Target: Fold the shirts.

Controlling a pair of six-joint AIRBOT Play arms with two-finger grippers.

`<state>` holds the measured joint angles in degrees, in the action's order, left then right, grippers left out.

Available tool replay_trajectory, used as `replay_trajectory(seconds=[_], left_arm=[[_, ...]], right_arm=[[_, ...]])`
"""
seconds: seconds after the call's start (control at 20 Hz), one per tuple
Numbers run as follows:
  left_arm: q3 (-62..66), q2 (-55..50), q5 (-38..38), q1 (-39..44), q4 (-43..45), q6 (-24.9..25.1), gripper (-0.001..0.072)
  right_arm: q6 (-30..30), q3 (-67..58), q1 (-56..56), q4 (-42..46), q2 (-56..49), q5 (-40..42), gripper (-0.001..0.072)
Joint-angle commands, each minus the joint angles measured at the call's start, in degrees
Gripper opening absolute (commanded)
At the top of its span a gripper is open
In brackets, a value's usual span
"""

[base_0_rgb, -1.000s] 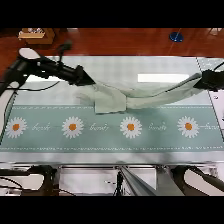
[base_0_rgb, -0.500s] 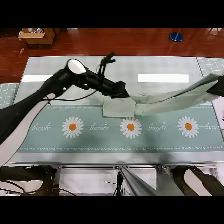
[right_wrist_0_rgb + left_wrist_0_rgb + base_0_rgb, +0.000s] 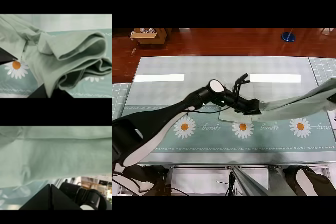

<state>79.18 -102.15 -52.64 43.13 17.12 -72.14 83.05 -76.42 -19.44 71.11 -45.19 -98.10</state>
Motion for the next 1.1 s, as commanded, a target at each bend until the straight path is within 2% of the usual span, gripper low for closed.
replay_trajectory(seconds=[0.0,0.35,0.5,0.55,0.65,0.75,0.9,1.05], left_arm=[[0.02,-3.21,1.20,4.13,-7.76,2.25,0.0029],[0.22,-8.92,5.73,10.36,-17.53,2.62,0.0028],[1.16,-8.20,3.39,10.25,-18.49,7.54,0.0027],[1.31,-6.88,0.98,9.42,-18.23,9.77,0.0026],[1.27,-3.08,-3.37,7.50,-13.92,10.14,0.0026],[1.25,0.87,-4.35,5.70,-7.21,9.46,0.0026],[1.25,2.73,-0.87,2.45,-2.82,7.10,0.0026],[1.29,-1.33,4.26,1.92,-2.62,4.13,0.0026]], right_arm=[[0.46,-0.07,-0.02,-0.02,0.90,-0.92,0.0026],[0.52,-0.07,-0.02,-0.09,0.90,-0.96,0.0026],[-0.04,-0.07,-0.02,0.55,0.90,-0.90,0.0026],[-0.74,-0.07,-0.02,2.12,0.87,-0.90,0.0026],[-1.03,-0.07,-0.02,6.51,0.90,-0.87,0.0026],[-1.01,-0.04,-0.02,6.99,0.87,-0.31,0.0026],[-1.01,-0.04,-0.02,6.88,0.83,0.66,0.0026],[-1.01,-0.04,-0.02,5.29,0.83,0.79,0.0026]])
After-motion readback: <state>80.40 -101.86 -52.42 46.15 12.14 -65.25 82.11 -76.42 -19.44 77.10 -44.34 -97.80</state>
